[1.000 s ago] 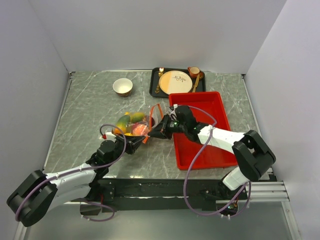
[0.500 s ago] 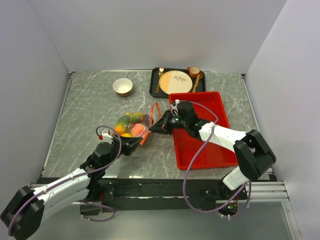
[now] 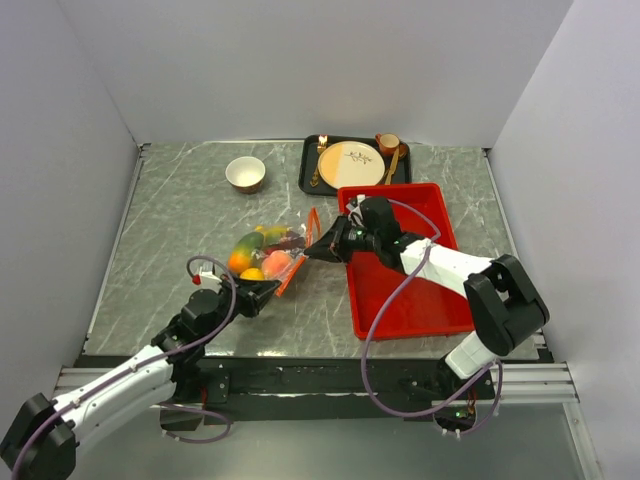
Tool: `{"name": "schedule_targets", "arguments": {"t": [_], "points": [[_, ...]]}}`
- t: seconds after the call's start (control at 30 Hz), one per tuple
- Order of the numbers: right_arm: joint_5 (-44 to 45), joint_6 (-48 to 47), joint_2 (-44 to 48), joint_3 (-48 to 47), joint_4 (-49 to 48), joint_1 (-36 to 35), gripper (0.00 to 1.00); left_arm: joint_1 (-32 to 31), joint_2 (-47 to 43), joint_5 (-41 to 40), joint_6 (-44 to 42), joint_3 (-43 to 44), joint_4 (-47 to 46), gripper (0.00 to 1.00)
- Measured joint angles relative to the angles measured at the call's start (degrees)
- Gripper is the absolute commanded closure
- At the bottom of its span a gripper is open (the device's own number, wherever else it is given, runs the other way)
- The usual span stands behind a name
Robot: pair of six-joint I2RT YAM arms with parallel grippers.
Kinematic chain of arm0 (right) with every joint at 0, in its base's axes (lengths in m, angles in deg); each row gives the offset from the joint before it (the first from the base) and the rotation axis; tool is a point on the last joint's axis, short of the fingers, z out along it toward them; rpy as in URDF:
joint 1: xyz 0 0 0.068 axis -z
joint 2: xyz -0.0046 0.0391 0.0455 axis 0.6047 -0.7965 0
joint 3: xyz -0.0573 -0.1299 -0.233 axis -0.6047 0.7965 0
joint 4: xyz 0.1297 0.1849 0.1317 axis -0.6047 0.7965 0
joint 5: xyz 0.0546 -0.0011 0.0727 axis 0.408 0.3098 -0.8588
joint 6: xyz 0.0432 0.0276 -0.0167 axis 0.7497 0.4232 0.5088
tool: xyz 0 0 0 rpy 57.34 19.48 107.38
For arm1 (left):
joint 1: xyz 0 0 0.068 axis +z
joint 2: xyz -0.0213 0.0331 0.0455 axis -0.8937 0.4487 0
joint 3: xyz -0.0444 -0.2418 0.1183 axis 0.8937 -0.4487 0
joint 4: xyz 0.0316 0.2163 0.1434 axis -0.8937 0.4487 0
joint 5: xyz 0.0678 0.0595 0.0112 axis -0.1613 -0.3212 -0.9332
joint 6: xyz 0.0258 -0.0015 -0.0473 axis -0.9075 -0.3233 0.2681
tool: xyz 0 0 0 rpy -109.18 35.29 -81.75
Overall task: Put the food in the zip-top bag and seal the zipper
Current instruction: Zip the zipper food storage bag at the center of the board.
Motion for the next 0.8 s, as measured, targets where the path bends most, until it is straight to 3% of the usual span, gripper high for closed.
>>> {"name": "schedule_targets", "arguments": {"t": [0.8], "points": [[-2.58, -4.09, -5.95, -5.51, 2.51, 4.76, 0.99, -0.13, -13.97, -2.67, -0.31, -0.44, 17.16, 0.99]]}}
